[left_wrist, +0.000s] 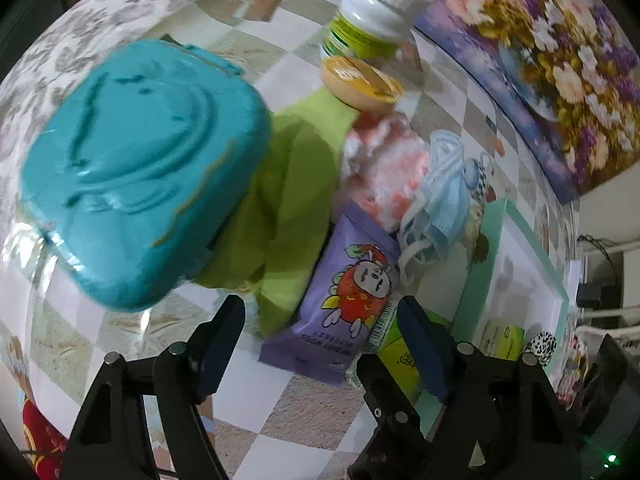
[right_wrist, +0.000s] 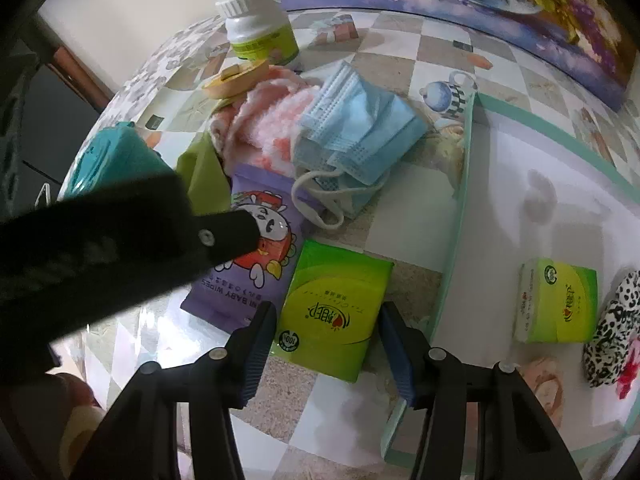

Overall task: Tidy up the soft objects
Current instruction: 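Grasp the purple wipes pack with the left tool while the right tool grasps the green tissue pack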

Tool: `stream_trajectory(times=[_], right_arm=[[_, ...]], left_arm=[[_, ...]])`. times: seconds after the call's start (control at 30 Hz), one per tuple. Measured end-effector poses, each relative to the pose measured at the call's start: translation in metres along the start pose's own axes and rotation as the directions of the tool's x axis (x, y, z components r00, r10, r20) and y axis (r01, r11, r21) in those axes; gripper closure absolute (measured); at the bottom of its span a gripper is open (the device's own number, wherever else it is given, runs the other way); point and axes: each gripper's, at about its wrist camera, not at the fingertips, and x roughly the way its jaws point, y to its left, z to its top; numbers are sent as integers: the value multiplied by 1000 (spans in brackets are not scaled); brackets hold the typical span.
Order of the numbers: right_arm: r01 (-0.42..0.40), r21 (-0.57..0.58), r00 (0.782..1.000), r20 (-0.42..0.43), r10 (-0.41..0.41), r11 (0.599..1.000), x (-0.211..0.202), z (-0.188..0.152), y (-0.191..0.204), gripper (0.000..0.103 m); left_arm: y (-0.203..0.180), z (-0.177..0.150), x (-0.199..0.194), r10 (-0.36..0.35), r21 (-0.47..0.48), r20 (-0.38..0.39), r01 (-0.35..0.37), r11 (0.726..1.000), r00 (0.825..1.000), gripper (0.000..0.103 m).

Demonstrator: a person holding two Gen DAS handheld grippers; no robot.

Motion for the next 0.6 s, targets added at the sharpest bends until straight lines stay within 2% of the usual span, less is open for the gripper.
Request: stream_trajectory(times=[0.17,0.43,0.47,0.53,0.6], right_arm=[[-9,7,1000,-3,9,1000,0,0,-1,47],[-6,3,1000,-11,6,1000,4,-1,2,47],[-8,5,1000,-11,9,1000,4,-1,2,47],[-11,7,1000,-13,11,1000,6,1,3,47],[-13,9,1000,-14,13,1000,8,0,3,47]], left_arm=[[-8,-2,9,13,66,-23,-11,998,1000,26],[-33,7,27,92,159,-20,-88,983,996,27],[-36,7,27,97,169,-16,-93,981,995,29],[-40,8,31,137,190,-15,-131,973,991,39],[-45,8,33,162,215,-5,-157,964,987,42]])
